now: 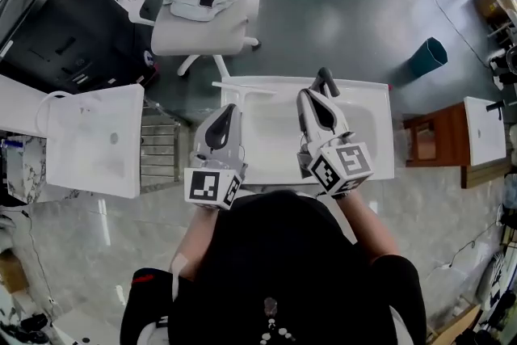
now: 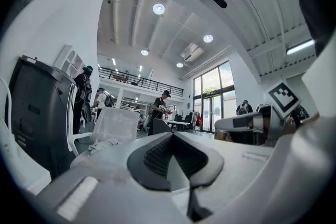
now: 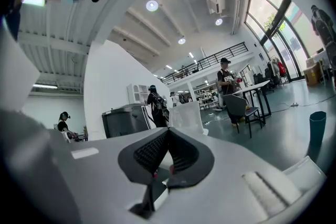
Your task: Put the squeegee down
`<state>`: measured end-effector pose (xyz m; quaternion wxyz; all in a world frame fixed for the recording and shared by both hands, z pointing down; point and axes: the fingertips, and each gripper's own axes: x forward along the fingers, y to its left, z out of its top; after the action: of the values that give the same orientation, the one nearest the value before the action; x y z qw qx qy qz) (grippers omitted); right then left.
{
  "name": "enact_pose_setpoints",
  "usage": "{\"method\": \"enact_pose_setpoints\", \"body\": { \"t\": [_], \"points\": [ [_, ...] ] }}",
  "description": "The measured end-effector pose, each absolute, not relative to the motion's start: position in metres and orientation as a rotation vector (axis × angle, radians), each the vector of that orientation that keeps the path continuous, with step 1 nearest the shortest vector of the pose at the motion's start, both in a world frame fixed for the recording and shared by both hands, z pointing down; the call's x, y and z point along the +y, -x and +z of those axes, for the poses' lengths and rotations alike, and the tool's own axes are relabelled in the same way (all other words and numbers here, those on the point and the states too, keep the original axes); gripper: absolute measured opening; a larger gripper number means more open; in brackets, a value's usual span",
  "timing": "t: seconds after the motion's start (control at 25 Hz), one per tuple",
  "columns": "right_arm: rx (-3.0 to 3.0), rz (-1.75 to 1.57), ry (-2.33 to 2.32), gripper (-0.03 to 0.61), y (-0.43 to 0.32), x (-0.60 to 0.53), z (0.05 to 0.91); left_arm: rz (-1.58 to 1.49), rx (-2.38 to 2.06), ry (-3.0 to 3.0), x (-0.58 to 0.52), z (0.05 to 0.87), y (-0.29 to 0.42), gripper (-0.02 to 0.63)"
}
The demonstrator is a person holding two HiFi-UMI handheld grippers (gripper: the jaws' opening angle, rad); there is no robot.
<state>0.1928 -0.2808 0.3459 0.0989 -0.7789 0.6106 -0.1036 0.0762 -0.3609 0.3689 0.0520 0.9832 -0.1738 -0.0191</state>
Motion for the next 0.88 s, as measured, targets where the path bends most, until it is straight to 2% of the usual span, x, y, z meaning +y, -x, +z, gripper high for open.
{"method": "enact_pose_setpoints", "body": {
  "t": [0.24, 0.88],
  "points": [
    [1.869, -0.16, 2.279, 0.002, -0.185, -0.268, 0.315, -0.085, -0.548, -3.019, -0.353, 0.359, -0.077, 0.002],
    [1.892, -0.133, 2.25, 0.002, -0.179, -0.264, 0.313, -0.089, -0.564, -3.009, -0.347, 0.363, -0.075, 0.003]
  ]
}}
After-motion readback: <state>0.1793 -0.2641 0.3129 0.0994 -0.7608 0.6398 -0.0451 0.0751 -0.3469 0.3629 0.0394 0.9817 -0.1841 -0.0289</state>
